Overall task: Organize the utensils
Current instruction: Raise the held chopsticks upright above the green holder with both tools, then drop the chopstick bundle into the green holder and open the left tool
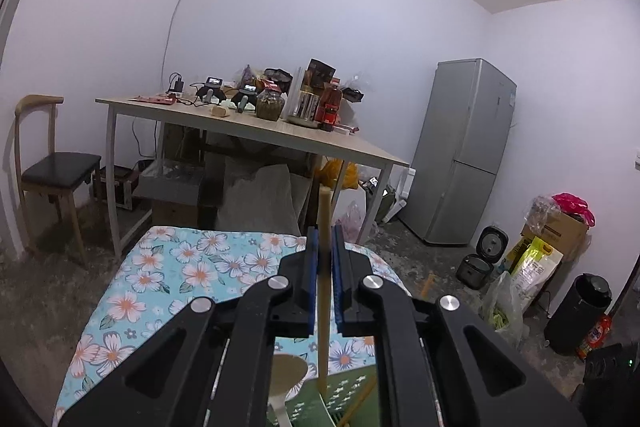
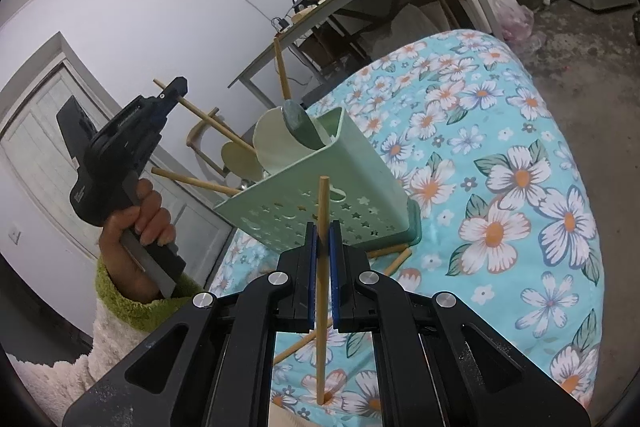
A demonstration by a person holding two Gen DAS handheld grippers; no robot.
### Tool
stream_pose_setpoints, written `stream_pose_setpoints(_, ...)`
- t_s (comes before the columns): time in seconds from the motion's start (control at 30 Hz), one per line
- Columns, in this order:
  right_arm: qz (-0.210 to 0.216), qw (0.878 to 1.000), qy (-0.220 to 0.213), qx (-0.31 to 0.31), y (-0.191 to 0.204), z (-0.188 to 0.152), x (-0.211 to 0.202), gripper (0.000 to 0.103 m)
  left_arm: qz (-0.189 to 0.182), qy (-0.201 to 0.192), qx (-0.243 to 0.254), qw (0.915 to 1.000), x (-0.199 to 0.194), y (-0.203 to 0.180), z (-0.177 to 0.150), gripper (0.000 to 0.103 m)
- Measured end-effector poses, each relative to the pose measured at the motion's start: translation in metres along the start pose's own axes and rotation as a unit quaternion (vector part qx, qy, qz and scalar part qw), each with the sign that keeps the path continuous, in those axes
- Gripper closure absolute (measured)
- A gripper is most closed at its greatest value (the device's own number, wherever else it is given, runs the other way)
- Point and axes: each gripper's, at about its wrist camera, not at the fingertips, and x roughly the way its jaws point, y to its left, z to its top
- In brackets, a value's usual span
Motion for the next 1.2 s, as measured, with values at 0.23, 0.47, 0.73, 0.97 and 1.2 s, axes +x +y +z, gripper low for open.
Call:
stream_pose_setpoints(0.23, 0.000, 1.000, -0.003, -0.011, 0.009, 0.002, -0.001, 0.099, 0.007, -0.020, 0.009, 0.9997, -0.018, -0.001, 0.002, 0.068)
stream_pose_setpoints(0.47, 0.001, 0.999, -0.029, -0.040, 0.029, 0.013, -0.017, 0.099, -0.002, -0.034, 0.012, 0.9994, -0.048, 0.001, -0.001, 0.065)
stream_pose_setpoints(0.73, 0.020, 0.987, -0.105, -0.124, 0.083, 0.057, -0.051, 0.099, 0.025, -0.019, 0.005, 0.9995, -0.093, 0.032, -0.038, 0.060)
stream_pose_setpoints(0.97, 0.033, 0.968, -0.161, -0.188, 0.128, 0.093, -0.059, 0.099, 0.070, 0.052, -0.033, 0.9956, -0.103, 0.074, -0.089, 0.054)
stream_pose_setpoints(1.2, 0.003, 0.956, -0.183, -0.228, 0.145, 0.116, -0.034, 0.099, 0.110, 0.134, -0.049, 0.9837, -0.093, 0.091, -0.132, 0.043)
